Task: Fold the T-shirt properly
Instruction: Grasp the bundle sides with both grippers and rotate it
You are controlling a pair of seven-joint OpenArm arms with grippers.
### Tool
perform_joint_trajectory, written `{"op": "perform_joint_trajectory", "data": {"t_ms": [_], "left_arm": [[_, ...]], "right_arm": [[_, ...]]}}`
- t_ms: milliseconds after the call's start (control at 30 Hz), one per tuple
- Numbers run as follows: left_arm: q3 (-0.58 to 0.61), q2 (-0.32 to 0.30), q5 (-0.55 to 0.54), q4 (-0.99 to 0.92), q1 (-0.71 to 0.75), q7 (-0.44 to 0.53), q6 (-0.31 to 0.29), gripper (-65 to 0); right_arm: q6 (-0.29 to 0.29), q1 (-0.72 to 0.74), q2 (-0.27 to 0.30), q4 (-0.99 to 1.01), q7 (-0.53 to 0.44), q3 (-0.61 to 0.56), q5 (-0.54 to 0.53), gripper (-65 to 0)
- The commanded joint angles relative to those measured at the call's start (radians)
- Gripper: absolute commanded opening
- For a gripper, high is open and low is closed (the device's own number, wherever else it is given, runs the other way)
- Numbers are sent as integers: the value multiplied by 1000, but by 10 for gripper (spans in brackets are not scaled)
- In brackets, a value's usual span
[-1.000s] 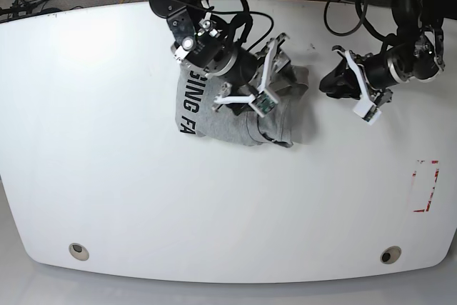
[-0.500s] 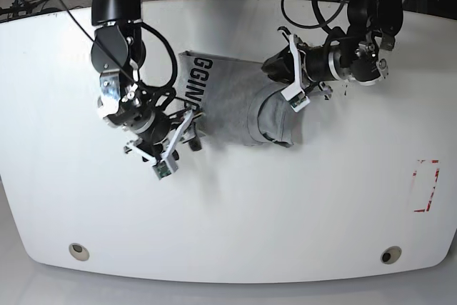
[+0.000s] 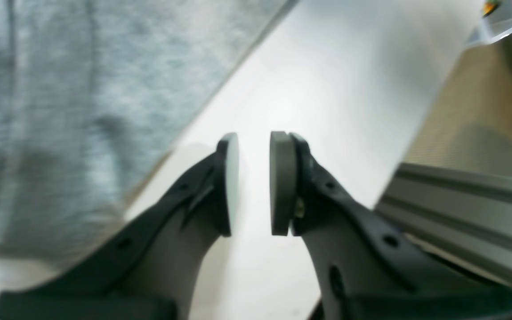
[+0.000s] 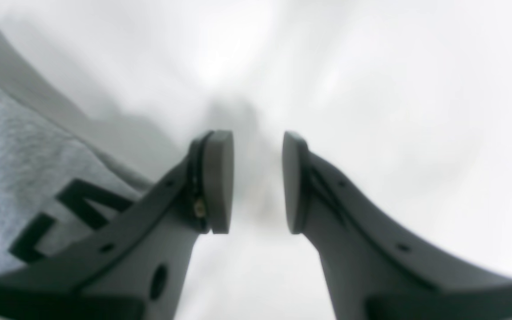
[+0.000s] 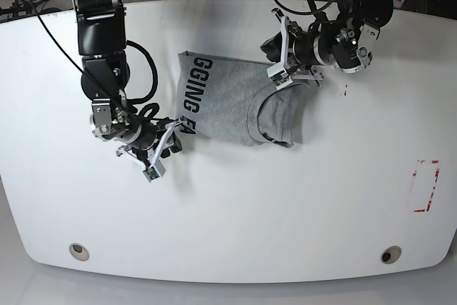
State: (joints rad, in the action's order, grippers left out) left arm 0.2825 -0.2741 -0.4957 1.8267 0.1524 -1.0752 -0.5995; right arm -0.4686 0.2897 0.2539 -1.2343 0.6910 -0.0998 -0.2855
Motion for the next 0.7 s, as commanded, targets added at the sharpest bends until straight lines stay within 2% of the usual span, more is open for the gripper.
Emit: {"op": "perform_joint_trajectory", "data": {"t_ms": [0, 267, 333, 433, 667], "left_arm": [[-2, -3, 9, 1, -14, 19, -3, -536], [-1, -3, 13, -144, -99, 19, -4, -536], [-1, -7, 13, -178, -127, 19, -4, -536], [-1, -32, 13, -221, -169, 19, -4, -536], [-2, -34, 15, -281, -245, 19, -4, -536]], "right_arm": [[-8, 24, 20, 15, -57, -33, -16, -484], [-9, -11, 32, 27, -73, -62, -18, -488], [-42, -16, 35, 27, -75, -61, -16, -490], [-94, -47, 74, 18, -75, -61, -24, -490], [-94, -178, 98, -181, -52, -59, -24, -490]]}}
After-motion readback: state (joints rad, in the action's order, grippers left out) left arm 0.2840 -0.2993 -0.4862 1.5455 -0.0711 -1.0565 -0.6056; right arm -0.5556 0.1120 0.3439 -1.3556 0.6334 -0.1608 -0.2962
